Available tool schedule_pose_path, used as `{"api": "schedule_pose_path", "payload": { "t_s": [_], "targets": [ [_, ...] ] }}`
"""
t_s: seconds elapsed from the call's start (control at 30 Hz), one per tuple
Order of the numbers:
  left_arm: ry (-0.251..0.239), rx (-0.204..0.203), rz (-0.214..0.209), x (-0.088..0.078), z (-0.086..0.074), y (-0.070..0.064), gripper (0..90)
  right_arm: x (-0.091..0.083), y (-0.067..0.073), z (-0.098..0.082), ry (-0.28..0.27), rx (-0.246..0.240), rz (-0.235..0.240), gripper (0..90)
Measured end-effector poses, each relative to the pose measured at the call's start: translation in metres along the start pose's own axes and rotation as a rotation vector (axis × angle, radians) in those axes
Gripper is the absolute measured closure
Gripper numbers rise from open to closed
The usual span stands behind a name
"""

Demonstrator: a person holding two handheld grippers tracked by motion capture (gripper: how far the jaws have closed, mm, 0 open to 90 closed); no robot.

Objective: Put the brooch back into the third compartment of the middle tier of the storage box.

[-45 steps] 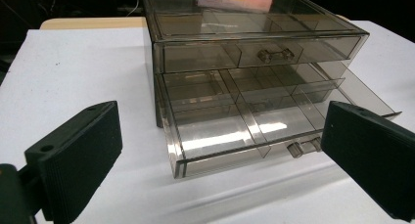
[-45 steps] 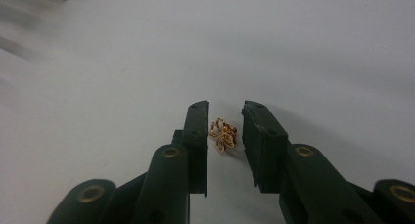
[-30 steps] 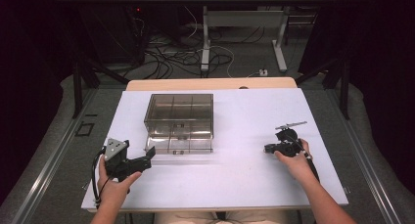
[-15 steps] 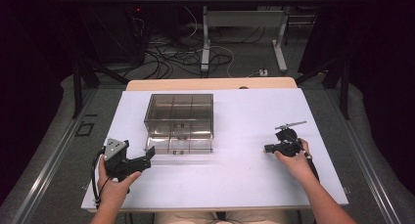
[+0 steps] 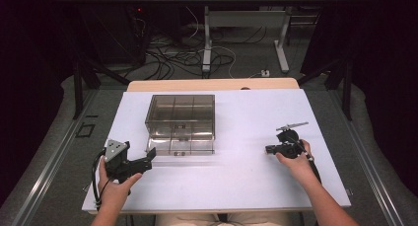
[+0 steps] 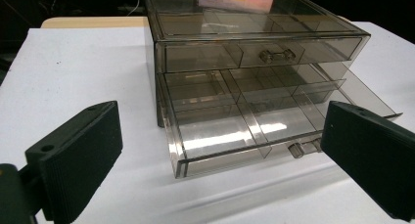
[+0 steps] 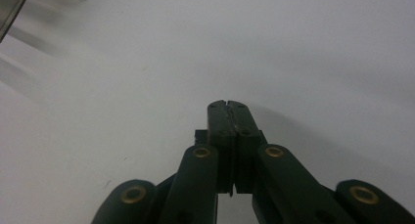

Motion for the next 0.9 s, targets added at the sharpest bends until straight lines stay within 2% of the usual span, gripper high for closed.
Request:
{"api": "schedule_pose_path", "payload": {
  "t_s": [0.27, 0.63, 0.77, 0.9],
  "targets": [
    [-0.002, 0.001, 0.000, 0.000, 0.000, 0.000, 2.1, -0.004, 0.002, 0.001, -0.025, 0.001, 0.003, 89.9],
    [-0.001, 0.002, 0.002, -0.001, 0.000, 0.001, 2.1, -0.013, 0.008, 0.004, -0.109, -0.026, -0.014, 89.9],
    [-0.003, -0.003, 0.000, -0.001, 0.000, 0.000, 2.1, -0.018, 0.010, 0.006, -0.155, -0.055, -0.028, 89.9],
    [-0.002, 0.000, 0.002, -0.001, 0.000, 0.001, 2.1, -0.021, 0.012, 0.006, -0.173, -0.058, -0.026, 89.9]
  ]
}}
Point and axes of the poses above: each handheld gripper's, and its own axes: x roughly forward along the jaws, z roughly out of its top, y roughly to its left, the point moved 4 cm from there along x, roughly forward along the jaws, and after that the axes turned 7 degrees about -z, right-handed, at the moved point
